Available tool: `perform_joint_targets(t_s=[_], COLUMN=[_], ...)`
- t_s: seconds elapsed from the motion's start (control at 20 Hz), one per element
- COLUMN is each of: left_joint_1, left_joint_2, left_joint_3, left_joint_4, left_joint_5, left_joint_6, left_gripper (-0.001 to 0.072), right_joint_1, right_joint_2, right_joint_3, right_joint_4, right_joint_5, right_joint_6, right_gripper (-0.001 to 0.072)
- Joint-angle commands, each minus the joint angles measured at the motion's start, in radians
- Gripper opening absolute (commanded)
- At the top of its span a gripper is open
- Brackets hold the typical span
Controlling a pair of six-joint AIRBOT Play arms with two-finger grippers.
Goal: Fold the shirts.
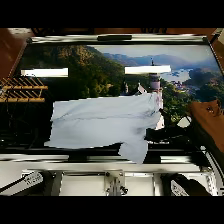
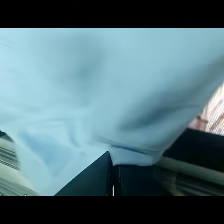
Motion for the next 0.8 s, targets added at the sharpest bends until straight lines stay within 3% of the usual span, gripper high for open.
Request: perform_joint_targets(t_s=[0.0,0.25,0.45,0.75], left_joint_1=[-0.010,-0.198,-0.336,-0.352], left_joint_2=[0.000,-0.035,-0.211,-0.404], left_joint_3=[0.109,0.263,0.426,0.647], left_joint_4=[-0.102,-0.189,-0.200,-0.203], left_joint_5=[-0.017,0.213,0.274,0.274], left_joint_6=[-0.004,-0.118,-0.174,-0.298], left_gripper=[0.0028,0.0029,0.0030,0.0030], right_joint_1=[0.006,0.006,0.016,0.016], right_joint_2=[0.018,-0.039,-0.290,-0.499], right_joint_3=[0.144,0.365,0.582,0.737], right_joint_4=[-0.070,-0.158,-0.126,-0.123], right_joint_5=[-0.024,-0.273,-0.285,-0.295], right_joint_6=[-0.014,0.066,0.072,0.098], right_gripper=[0.0067,0.0067,0.0067,0.0068])
